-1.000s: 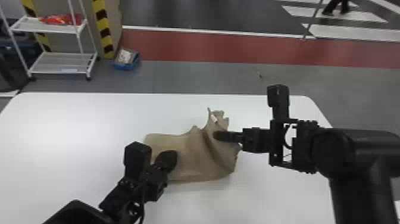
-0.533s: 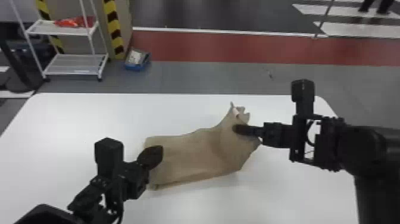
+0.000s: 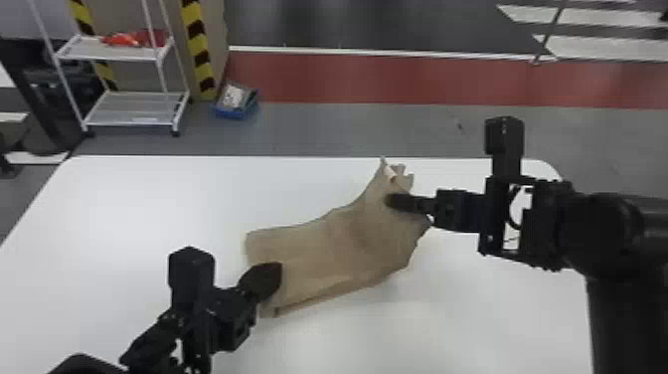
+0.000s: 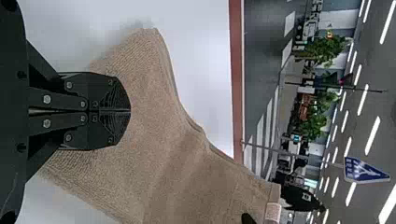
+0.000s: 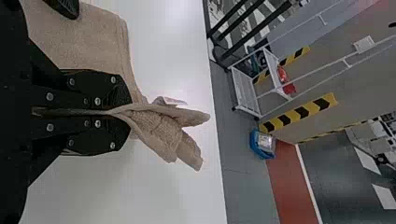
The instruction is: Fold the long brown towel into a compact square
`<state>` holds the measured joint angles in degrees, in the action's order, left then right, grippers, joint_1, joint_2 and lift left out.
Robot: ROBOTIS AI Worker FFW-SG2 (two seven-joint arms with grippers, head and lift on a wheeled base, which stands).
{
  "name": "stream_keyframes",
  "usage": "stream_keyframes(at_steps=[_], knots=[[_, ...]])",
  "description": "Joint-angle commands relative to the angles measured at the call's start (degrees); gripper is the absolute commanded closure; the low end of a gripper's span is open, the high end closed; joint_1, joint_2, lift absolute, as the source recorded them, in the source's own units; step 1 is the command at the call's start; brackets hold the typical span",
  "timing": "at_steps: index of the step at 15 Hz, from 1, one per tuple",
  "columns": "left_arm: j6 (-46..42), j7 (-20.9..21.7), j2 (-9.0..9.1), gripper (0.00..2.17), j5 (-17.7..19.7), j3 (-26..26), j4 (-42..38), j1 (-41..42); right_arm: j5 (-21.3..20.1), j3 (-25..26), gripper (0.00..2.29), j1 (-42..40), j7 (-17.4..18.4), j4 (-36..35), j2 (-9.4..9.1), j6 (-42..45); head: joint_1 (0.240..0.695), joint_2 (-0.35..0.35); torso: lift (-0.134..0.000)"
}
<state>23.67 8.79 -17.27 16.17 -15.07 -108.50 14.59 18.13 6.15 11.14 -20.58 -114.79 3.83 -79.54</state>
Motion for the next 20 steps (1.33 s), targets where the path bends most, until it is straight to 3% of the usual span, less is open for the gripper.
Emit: stream_keyframes(at_steps=[1,6,16,20], knots=[[0.0,0.0,0.04,1.92,-0.1,-0.6,0.4,-0.4,-0.9,-2.5,1.64,0.5,0.5,0.0,-0.66,-0.4,0.695,-0.052,-0.125],[-0.2,-0.1,0.30,1.92,-0.4,-1.9,0.7,-0.6,0.3,-10.7,1.64,0.6,4.8,0.2,-0.66,0.1,0.695,-0.007,-0.125],[0.0,-1.1,0.92,1.92,-1.1,-6.0,0.8,-1.2,0.7,-19.4,1.63,0.3,7.7,3.2,-0.92,4.0,0.695,0.038,-0.125],[0.0,-1.5,0.83,1.92,-1.1,-6.2,0.7,-1.1,0.1,-21.1,1.52,0.0,7.7,4.4,-1.19,5.4,0.695,0.051,-0.125]])
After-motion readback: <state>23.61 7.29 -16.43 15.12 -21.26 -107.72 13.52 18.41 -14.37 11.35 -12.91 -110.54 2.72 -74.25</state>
